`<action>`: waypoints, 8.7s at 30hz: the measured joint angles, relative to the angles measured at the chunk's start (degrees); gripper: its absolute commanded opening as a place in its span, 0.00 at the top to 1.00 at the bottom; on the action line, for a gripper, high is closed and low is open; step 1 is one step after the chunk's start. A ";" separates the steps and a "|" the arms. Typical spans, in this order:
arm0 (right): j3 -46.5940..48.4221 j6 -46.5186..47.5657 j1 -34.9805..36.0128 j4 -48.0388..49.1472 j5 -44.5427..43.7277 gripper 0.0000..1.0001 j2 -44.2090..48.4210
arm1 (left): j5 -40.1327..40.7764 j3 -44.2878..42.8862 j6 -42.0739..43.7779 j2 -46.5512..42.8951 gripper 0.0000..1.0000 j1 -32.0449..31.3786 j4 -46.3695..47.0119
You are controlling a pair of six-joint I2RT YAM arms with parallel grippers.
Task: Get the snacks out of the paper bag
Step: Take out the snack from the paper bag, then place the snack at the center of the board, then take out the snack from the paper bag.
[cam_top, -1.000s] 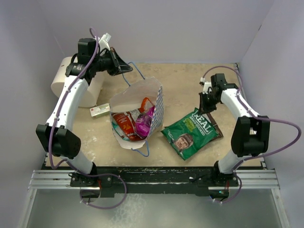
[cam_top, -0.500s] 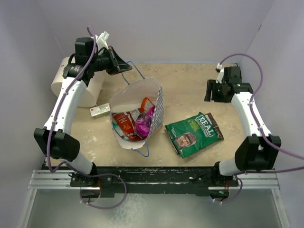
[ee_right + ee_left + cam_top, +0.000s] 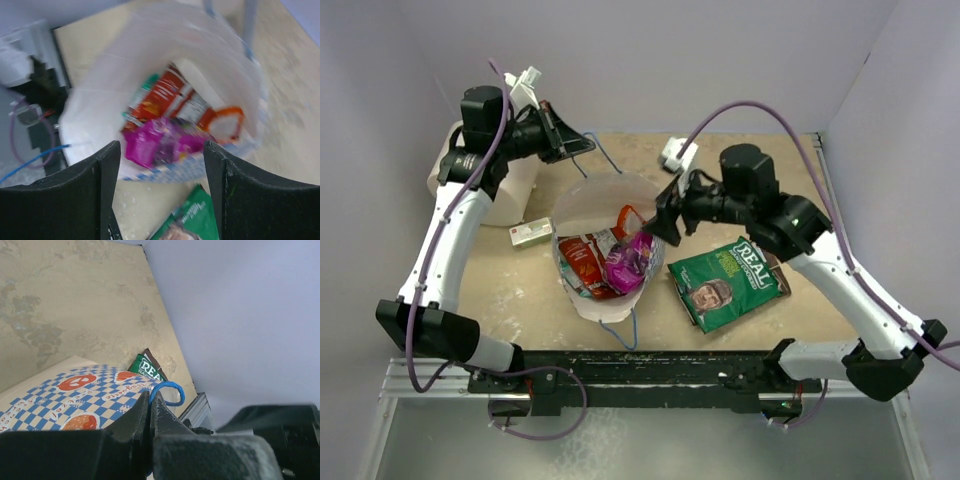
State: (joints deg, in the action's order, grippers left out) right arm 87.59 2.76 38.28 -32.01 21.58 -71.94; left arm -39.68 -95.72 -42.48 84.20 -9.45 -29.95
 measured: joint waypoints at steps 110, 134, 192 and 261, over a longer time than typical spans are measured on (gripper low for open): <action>-11.63 -19.41 4.68 -8.76 -80.65 1.00 14.23 | 3.96 9.33 -3.96 -7.72 1.00 -2.32 0.02; -24.44 -30.01 1.70 -5.88 -40.00 1.00 12.15 | 3.82 8.68 -3.17 -7.69 1.00 -2.32 -1.44; -8.26 -56.26 -4.35 -23.98 -41.05 0.09 1.36 | 3.69 6.80 -2.36 -5.79 1.00 -2.32 -0.94; -18.82 -3.37 25.77 28.79 -60.78 0.49 -31.32 | 1.07 22.51 -17.14 -17.57 1.00 -2.62 23.52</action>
State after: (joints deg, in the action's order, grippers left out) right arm 68.77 -0.60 64.05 -3.22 -39.20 -103.26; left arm -38.61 -73.21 -59.61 66.63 -12.08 -6.44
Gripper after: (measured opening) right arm 0.563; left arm 0.011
